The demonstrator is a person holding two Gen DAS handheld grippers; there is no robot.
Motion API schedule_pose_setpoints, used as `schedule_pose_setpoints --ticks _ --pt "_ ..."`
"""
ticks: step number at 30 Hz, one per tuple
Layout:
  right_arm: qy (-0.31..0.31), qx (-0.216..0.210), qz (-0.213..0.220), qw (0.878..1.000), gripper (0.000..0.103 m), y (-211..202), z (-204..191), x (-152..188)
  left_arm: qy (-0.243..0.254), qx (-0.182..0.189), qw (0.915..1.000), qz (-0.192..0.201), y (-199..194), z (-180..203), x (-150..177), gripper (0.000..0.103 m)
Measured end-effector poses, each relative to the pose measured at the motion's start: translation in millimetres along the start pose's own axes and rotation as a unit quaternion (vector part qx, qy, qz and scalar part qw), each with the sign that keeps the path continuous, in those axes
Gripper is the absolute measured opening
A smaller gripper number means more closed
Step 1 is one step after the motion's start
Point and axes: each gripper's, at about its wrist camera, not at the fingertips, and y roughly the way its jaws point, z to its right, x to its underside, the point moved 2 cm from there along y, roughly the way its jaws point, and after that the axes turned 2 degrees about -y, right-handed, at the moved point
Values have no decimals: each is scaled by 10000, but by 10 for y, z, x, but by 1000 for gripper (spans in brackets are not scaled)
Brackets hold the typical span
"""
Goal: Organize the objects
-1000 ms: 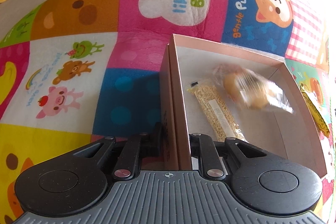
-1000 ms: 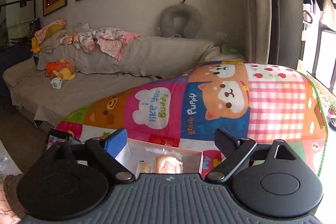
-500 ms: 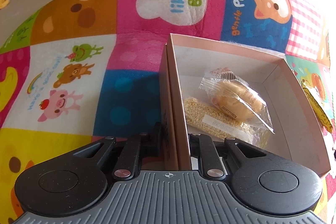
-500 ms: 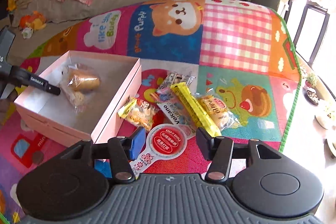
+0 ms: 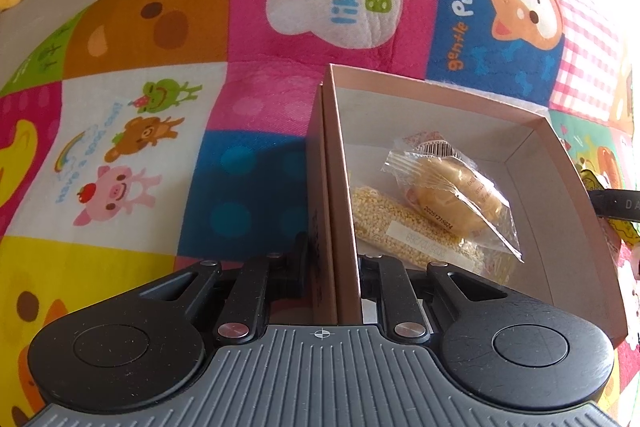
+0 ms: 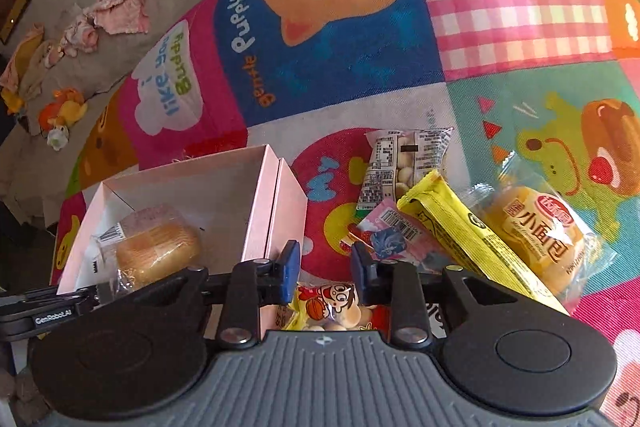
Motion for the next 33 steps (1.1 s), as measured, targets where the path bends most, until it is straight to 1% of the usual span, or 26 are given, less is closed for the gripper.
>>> schedule_pose_setpoints --ticks 2,5,7,10,12,15,16,18,19,20,21,22,25,27,28,29,31,32,33 --pt "-73 -46 -61 9999 24 24 -22 10 3 5 10000 5 1 -2 -1 18" --pt "-257 -283 -244 9990 24 -114 -7 142 -21 -18 10000 10 0 -1 -2 18" --pt "-613 -333 -405 9967 24 -260 -5 313 -10 -40 10000 27 -3 13 8 18" --pt "-1007 -275 -599 9927 24 -499 19 609 -8 -15 10000 50 -5 8 18 18" --pt "-1176 -149 -635 9909 24 -665 47 776 -23 7 10000 50 -4 -1 20 18" --pt "-1580 330 -476 9857 26 -959 63 1049 -13 9 10000 66 -4 -4 20 18" --pt "-1621 431 -401 9850 29 -1062 70 1131 -7 11 10000 76 -4 -5 22 18" --pt "-1622 563 -206 9849 42 -1258 85 1272 4 12 10000 85 -3 -5 24 18" --pt "-1576 649 -88 9853 58 -1346 100 1336 7 15 10000 88 -2 -3 24 18" --pt "-1496 741 21 9860 71 -1422 122 1399 9 20 10000 91 -1 -4 26 18" --pt "-1381 800 101 9871 75 -1487 149 1463 12 21 10000 93 -1 -4 26 18" --pt "-1217 792 134 9893 77 -1527 182 1516 21 20 9999 96 -2 -2 28 18" --pt "-700 664 78 9953 78 -1548 277 1656 26 19 9999 96 1 -2 28 18" --pt "-627 722 23 9954 79 -1499 291 1723 32 24 9999 99 2 0 28 18" --pt "-717 854 -14 9938 79 -1468 281 1747 42 26 9999 104 0 1 30 18" --pt "-882 1113 -34 9899 79 -1441 271 1764 47 29 9999 108 0 2 32 18" --pt "-1289 1795 29 9753 79 -1414 268 1782 42 29 9999 110 3 6 33 18" --pt "-1396 1995 110 9698 79 -1439 293 1768 39 28 9999 109 3 4 35 18" --pt "-1300 1821 180 9745 79 -1496 337 1722 33 24 9999 105 4 4 35 18"
